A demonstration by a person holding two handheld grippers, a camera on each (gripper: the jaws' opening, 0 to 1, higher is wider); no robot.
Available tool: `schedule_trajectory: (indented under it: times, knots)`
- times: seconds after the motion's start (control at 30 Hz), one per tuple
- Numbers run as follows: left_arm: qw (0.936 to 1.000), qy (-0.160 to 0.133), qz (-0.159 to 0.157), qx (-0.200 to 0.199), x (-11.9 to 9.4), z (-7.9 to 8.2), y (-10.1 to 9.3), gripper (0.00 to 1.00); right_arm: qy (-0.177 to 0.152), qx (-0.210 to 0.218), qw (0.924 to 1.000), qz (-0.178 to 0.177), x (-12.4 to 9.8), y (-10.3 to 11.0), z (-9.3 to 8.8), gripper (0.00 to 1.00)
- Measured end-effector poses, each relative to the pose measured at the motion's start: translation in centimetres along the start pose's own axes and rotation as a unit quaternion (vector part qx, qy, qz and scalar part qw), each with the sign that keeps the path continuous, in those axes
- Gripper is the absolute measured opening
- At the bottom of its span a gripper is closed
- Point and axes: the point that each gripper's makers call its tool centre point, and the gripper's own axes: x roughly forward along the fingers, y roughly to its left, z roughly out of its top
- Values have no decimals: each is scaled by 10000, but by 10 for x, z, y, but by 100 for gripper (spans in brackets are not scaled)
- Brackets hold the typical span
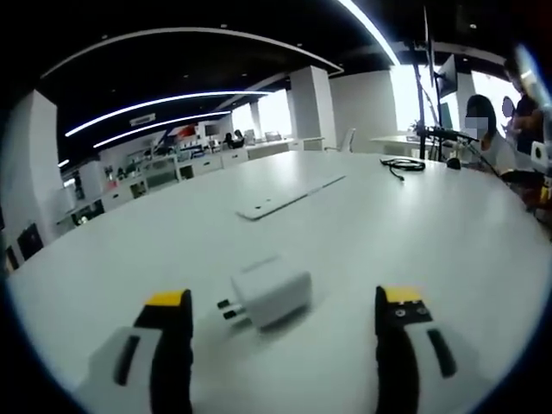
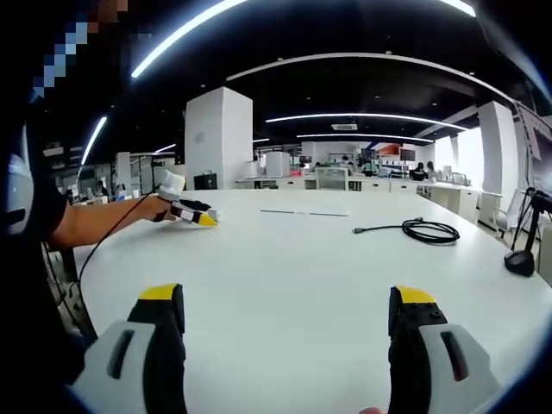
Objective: Plug the desk Type‑C cable into the charger adapter.
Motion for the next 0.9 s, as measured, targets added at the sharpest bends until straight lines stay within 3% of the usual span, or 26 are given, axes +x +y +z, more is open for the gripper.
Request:
schedule_trajectory:
  times: [0.43,0.6,0.9]
  knots:
    - [9999,-49,17,155,7,2,3,57,32,10,10000,-28,1,0,-2,99]
    - [9998,-15,189,95,2,1,9,43,46,9,10000,-40,1,0,-3,99]
    - [9997,103,230,-45,-14,-2,6,28,22,-3,10000,-2,3,3,-1,98]
